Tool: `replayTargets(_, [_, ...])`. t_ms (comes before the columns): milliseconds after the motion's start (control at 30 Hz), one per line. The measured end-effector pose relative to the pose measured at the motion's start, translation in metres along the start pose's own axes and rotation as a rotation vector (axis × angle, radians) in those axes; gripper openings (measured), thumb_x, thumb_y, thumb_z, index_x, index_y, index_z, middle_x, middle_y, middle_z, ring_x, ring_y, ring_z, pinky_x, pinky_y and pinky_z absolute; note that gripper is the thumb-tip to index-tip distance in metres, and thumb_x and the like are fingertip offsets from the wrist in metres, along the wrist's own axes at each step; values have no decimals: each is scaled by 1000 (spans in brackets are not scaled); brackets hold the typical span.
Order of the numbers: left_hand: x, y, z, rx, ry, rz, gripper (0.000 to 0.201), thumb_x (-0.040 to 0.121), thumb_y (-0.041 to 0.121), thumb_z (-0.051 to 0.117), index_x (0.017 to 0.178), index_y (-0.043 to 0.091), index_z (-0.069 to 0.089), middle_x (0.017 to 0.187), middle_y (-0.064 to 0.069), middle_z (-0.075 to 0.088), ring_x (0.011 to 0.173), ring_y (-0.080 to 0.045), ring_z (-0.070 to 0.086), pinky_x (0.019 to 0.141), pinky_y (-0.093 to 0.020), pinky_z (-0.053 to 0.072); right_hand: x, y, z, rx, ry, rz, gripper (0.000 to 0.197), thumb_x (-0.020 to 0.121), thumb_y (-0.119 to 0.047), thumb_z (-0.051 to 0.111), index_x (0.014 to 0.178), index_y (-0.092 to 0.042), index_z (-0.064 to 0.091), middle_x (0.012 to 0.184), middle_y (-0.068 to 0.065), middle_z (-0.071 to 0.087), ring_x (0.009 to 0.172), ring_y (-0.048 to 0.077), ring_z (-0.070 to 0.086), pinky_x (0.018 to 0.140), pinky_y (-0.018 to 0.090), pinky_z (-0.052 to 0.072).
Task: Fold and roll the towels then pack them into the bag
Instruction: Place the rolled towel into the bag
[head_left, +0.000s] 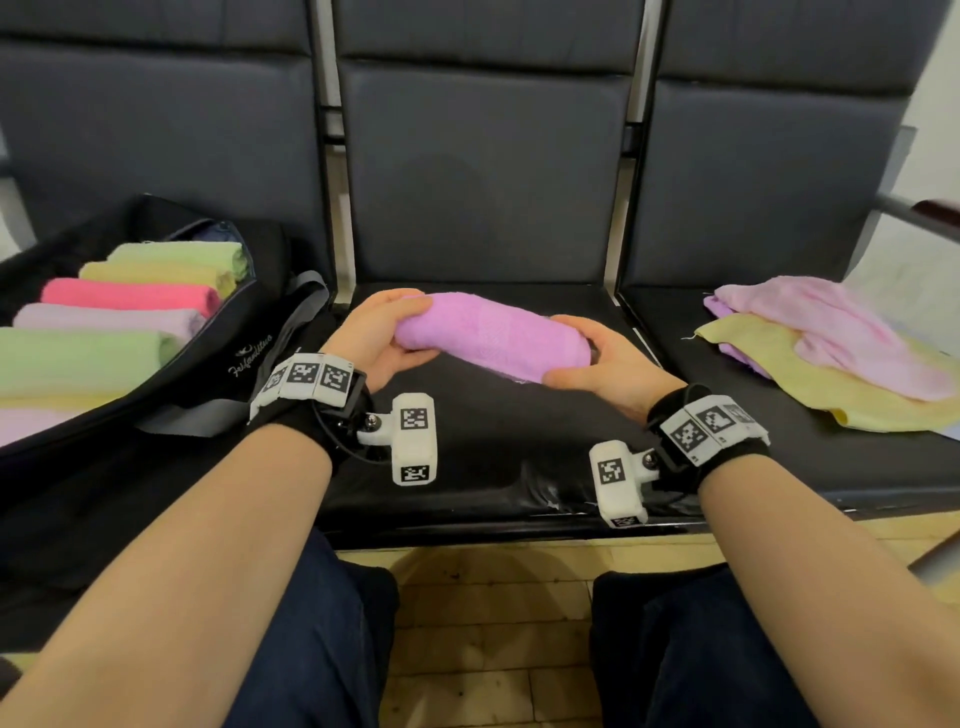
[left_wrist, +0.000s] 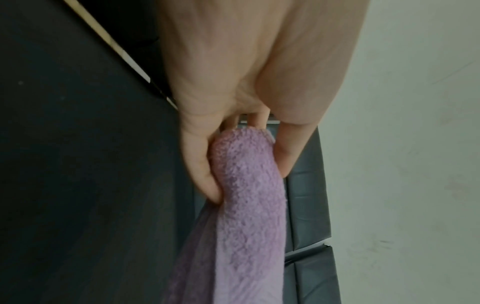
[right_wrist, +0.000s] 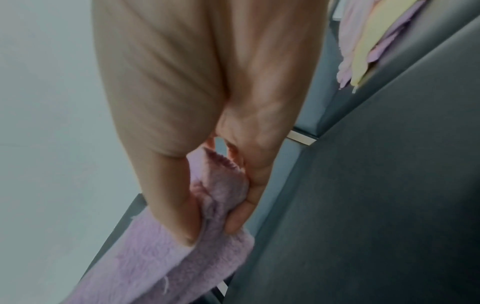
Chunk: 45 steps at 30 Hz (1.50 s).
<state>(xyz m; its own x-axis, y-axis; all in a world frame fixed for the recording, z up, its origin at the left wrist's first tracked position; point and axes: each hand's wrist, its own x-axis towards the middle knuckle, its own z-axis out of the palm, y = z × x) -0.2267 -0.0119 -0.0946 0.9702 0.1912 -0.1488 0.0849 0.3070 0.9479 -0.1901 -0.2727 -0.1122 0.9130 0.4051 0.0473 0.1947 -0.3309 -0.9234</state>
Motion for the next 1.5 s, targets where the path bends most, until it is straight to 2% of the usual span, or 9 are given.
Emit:
replayTargets(233, [-15,34,-23,-25,134,100,27,90,9,58,117,10,56,121,-9,57,112,-25,57,73,-39,56,-1,-58,32,-326,85,-179,61,76,-6,75,132,-13,50,114,-3,54,104,12,51,86,23,39])
replayTargets(433, [-42,67,-81,-16,244,142,5,90,13,59,93,17,60,118,-11,57,106,-28,59,72,-40,58,1,-109,79,-422,66,-316,58,79,-8,71,131,-12,47,106,-5,53,91,10,52,68,8,39])
replayTargets(567, [-62,83,-128,-86,309,97,19,92,16,56,111,13,51,125,-15,54,109,-30,58,80,-39,56,8,-136,121,-394,1,-424,59,76,-5,72,128,-14,46,109,-3,53,93,12,53,64,-3,38])
replayTargets(733, [-85,96,-178,-105,364,168,24,89,18,60,113,13,57,120,-20,60,100,-32,63,90,-47,53,20,-155,166,-330,-44,-472,54,73,-4,73,122,-17,51,105,-4,55,88,8,54,65,-1,40])
replayTargets(867, [-90,113,-221,-102,469,261,15,87,14,62,102,14,65,120,-13,62,105,-27,61,72,-37,57,41,-175,210,-301,-95,-493,50,73,-3,72,116,-15,52,97,-7,55,82,6,53,65,4,43])
replayTargets(1000, [-88,116,-271,-131,562,238,8,89,13,61,93,19,64,119,-11,61,107,-27,59,73,-37,54,67,-189,262,-313,-163,-502,48,72,-4,72,114,-14,52,99,2,58,82,13,53,62,7,40])
replayTargets(1200, [-88,114,-325,-89,652,221,12,92,10,58,86,19,59,92,-8,59,89,-22,57,76,-38,55,96,-200,324,-298,-270,-459,47,73,2,70,116,-8,52,77,1,52,59,8,46,47,8,38])
replayTargets(1367, [-77,113,-354,-111,691,211,7,92,10,59,92,18,58,98,-11,58,100,-28,55,88,-45,51,117,-203,363,-334,-272,-463,49,67,-6,75,111,-9,53,82,5,56,69,18,51,58,22,40])
replayTargets(1500, [-57,106,-376,-152,715,119,14,82,12,64,92,22,64,110,-10,60,106,-31,57,84,-45,53,128,-187,379,-378,-263,-453,47,62,-15,68,103,-24,47,99,14,52,80,23,49,57,15,30])
